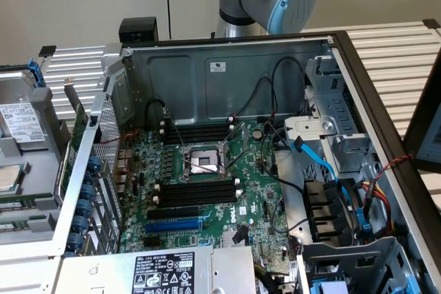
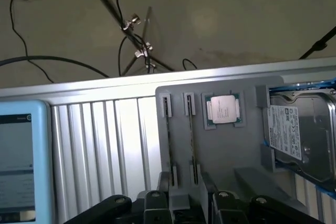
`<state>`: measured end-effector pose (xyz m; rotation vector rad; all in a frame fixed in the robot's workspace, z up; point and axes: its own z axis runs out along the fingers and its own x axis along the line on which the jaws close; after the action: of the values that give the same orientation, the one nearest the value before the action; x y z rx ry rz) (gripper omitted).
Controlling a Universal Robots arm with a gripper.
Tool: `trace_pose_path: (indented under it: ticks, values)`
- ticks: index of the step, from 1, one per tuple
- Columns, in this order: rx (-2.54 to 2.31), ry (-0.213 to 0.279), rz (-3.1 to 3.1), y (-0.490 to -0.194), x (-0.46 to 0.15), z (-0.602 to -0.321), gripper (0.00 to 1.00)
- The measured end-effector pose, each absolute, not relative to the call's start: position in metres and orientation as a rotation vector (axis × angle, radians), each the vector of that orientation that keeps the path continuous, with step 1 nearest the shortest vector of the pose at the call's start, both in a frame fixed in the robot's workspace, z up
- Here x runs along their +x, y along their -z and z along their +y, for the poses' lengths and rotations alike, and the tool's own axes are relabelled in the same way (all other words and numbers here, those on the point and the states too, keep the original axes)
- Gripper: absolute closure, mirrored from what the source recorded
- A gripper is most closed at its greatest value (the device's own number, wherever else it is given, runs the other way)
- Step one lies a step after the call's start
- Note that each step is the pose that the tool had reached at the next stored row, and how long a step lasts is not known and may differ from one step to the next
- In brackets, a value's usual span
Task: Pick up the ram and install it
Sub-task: 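Pick up the ram and move it above insertion slot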
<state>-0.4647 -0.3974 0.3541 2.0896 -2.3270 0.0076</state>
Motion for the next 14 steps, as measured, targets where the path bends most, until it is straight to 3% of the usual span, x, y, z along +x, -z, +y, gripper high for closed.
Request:
trace_pose_path:
  ticks: [14]
  values:
    - [2.169, -0.009, -2.254, -0.332, -0.465, -0.400, 0.64]
